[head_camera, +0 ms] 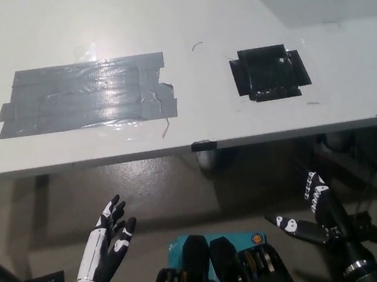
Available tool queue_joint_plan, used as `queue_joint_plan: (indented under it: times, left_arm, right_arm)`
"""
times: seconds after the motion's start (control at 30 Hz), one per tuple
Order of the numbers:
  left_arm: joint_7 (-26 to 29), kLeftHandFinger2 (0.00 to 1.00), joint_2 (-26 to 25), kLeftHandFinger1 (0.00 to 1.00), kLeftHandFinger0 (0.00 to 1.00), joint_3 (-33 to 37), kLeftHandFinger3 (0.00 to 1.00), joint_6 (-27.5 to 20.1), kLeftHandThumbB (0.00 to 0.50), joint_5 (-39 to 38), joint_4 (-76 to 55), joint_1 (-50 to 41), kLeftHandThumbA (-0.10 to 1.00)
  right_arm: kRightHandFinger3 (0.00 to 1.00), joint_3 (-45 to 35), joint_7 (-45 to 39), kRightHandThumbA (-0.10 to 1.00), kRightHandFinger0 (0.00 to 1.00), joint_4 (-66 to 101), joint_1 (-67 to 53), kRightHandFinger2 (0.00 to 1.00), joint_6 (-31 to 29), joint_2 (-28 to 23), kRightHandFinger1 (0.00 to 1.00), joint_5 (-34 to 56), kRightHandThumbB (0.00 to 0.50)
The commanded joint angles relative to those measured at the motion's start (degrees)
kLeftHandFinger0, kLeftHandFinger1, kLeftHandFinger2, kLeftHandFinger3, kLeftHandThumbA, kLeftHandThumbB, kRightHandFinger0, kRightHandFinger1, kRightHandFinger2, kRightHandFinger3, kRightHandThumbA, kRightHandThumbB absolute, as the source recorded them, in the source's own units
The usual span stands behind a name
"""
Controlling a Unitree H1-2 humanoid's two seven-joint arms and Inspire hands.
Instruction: A white bottle is kept in the middle of the desk infront of the robot and the robot picks it up with its right hand and passes it to a person
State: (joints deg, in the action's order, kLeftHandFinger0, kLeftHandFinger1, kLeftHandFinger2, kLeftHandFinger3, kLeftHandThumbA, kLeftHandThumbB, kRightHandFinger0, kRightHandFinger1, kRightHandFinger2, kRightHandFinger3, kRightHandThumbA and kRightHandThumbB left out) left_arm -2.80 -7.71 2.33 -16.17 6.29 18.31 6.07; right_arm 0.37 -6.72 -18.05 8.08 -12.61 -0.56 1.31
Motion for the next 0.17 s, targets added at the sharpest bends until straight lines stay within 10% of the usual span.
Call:
queue_joint_plan:
  times: [0.0,0.13]
  left_arm:
    - [0.1,1.0,-0.5,1.0,0.95,-0.1,1.0,0.5,0.058,0.2,-1.5,0.4,0.82]
    - [0.1,1.0,-0.4,1.0,0.96,-0.3,1.0,0.0,0.051,-0.4,-0.9,0.4,0.82]
  right_arm:
    - [1.0,0.5,0.0,0.95,1.0,0.1,1.1,1.0,-2.9,-0.5,1.0,-0.2,0.136]
    - [1.0,0.5,0.0,0.94,1.0,0.3,0.8,1.0,-3.1,-0.6,1.0,-0.2,0.123]
